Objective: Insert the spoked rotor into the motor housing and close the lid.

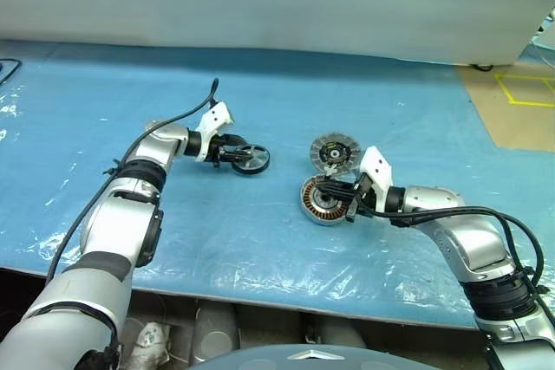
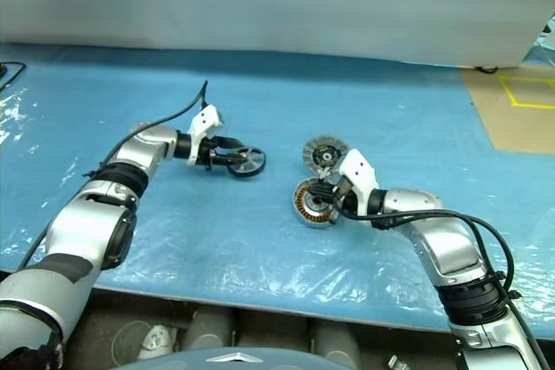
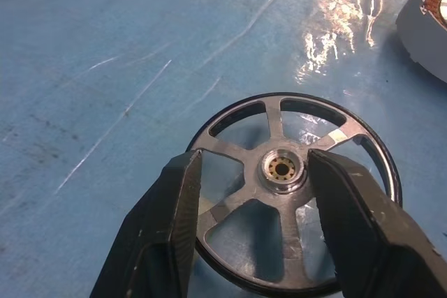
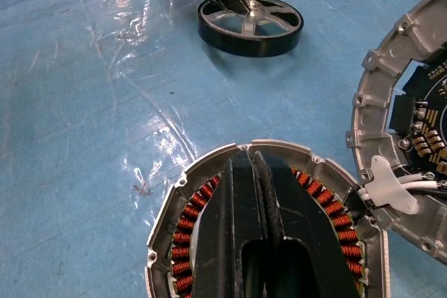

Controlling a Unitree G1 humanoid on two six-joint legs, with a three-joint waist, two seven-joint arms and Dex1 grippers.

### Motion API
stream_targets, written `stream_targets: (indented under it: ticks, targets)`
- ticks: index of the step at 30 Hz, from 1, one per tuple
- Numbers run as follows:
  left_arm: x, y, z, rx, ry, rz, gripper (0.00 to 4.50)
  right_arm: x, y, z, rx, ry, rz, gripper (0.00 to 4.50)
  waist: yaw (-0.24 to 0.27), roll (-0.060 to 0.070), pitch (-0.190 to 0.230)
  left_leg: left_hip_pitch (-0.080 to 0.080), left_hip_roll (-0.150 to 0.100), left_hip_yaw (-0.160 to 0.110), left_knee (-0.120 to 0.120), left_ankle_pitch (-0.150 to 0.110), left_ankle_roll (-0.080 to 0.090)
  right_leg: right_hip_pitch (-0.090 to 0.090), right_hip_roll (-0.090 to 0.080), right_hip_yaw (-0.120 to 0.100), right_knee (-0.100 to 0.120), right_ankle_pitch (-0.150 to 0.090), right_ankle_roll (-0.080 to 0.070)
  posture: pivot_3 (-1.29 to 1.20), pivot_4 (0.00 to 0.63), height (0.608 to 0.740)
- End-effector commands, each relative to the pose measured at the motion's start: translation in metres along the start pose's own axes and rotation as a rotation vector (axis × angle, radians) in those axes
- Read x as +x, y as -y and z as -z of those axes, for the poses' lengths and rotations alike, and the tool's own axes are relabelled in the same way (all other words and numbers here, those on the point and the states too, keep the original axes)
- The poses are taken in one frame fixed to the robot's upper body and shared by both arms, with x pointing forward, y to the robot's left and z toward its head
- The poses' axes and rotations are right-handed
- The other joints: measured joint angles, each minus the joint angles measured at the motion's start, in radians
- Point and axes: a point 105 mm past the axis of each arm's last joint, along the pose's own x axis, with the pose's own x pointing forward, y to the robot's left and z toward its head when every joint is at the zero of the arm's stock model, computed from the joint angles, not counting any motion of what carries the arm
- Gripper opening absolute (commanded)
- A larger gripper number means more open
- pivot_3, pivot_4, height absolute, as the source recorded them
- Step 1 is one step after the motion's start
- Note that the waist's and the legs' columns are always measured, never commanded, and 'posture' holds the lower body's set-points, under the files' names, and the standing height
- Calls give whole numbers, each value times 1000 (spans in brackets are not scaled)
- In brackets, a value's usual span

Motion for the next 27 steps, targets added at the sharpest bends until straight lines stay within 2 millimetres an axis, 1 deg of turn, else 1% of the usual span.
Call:
stream_targets:
  ticks: [1,8,12,18,21,23,25,27]
  targets:
    - [1,3,-3,-7,-5,31,2531,0,-5,-11,-51,34,-5,0,-2,0,0,0,0,0,0,0,0,0,0,0,0,0,0,0,150,740]
    - [1,14,15,-42,-99,112,2531,1,-4,-9,-59,25,2,0,0,0,0,1,0,0,0,0,0,1,0,0,0,0,0,0,150,740]
    - [-4,22,30,-37,-198,169,2531,1,-2,-7,-66,14,9,0,0,0,0,2,0,0,0,0,0,1,0,0,0,0,0,0,150,740]
    - [-9,31,42,-25,-271,238,2531,3,-3,-6,-67,14,8,0,-4,0,0,3,0,0,-1,0,0,2,0,1,0,0,0,0,150,740]
    - [-5,32,42,3,-271,223,2531,4,-2,-7,-70,15,10,0,-5,0,0,4,0,0,-1,0,0,2,0,1,0,0,-1,0,150,740]
    - [-1,31,46,38,-289,196,2531,4,-2,-8,-74,16,12,0,-4,1,0,4,0,0,-1,0,0,2,0,1,0,0,-1,0,150,740]
    - [5,30,46,39,-273,168,2531,3,0,-10,-78,19,18,0,-3,1,-1,5,0,0,-1,0,0,4,-1,1,0,0,-1,0,150,740]
    - [9,31,47,33,-267,163,2152,2,2,-11,-85,24,29,0,0,3,-2,7,-1,0,-1,0,0,6,-1,1,0,-3,-4,0,150,740]
